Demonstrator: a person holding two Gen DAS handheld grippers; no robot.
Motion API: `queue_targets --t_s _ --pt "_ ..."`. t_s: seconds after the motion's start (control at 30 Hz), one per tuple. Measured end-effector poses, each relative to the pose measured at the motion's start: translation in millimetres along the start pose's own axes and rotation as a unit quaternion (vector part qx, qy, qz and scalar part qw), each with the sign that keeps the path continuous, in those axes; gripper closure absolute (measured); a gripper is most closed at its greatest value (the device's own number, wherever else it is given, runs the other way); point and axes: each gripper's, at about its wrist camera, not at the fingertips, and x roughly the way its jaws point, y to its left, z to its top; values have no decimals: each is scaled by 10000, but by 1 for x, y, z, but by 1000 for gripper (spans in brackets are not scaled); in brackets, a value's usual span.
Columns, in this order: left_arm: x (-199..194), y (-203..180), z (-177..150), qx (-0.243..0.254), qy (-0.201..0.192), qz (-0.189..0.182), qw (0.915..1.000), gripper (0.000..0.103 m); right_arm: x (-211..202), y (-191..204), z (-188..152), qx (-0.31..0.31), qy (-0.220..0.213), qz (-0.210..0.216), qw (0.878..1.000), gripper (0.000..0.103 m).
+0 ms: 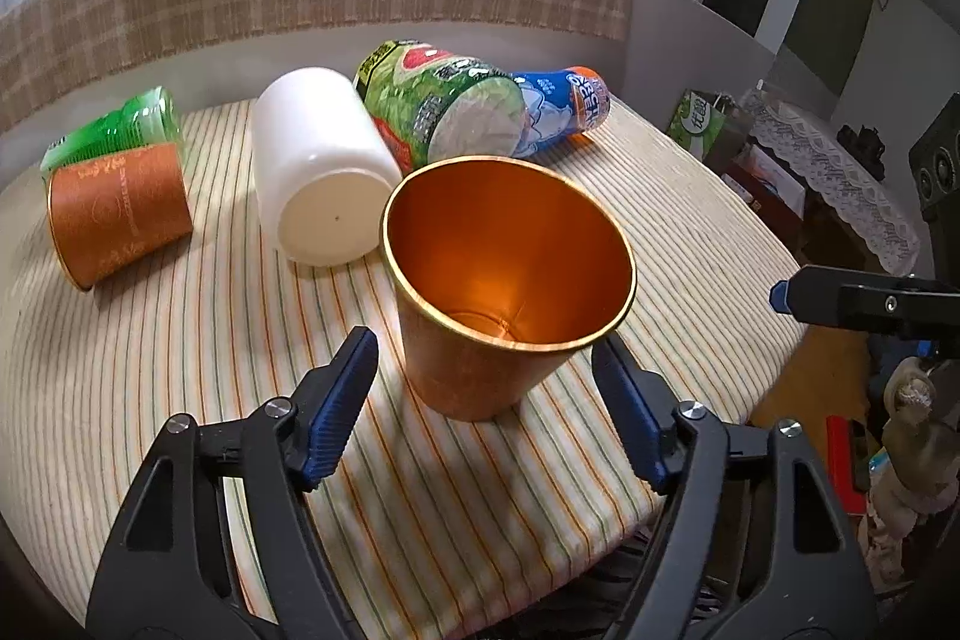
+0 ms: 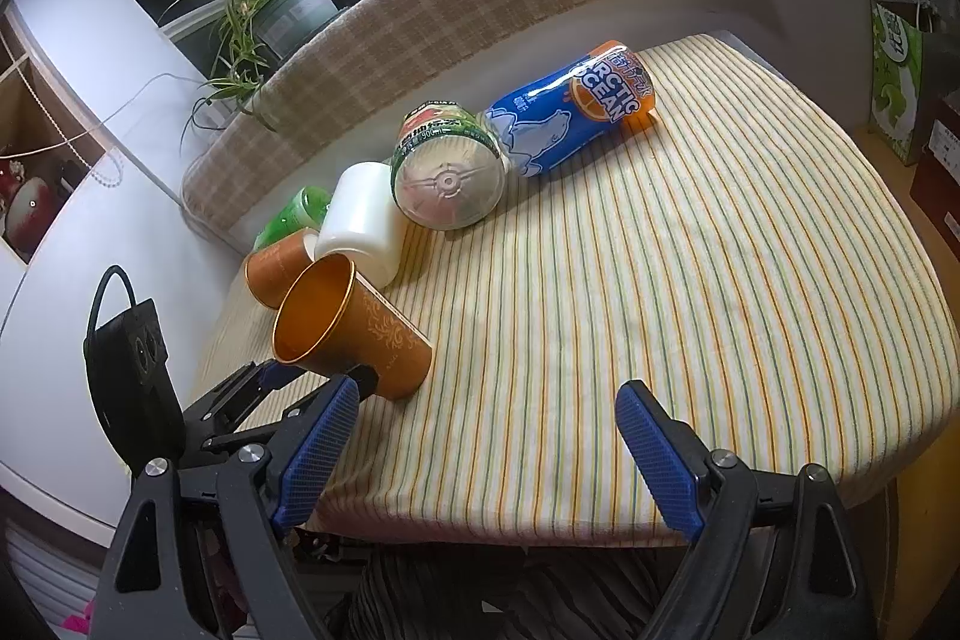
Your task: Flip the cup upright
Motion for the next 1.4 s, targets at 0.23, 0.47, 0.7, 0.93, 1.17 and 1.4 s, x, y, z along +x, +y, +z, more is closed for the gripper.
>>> queue_targets --t_s 0.23,0.47,0.7,0.93,1.17,1.4 --pt "-14 12 -11 -162 -20 73 9998 25 -8 17 0 -395 -227 -197 9988 13" --pt "-58 26 -13 -304 -564 792 9948 25 -22 39 5 -895 -837 -567 9908 13" --pt "-118 22 0 -368 -1709 1650 9707 4 -35 64 3 -1462 -1549 -1018 9717 2" --pt "-142 17 11 -406 -2087 1818 9601 0 -38 83 -6 -1879 -1893 -1190 9564 0" --pt "-151 13 8 -434 -2172 1932 9558 0 -35 88 -9 -1996 -1863 -1198 9545 0" --pt "-156 12 7 -461 -2222 2005 9530 0 -33 88 -8 -1927 -1834 -1175 9568 0"
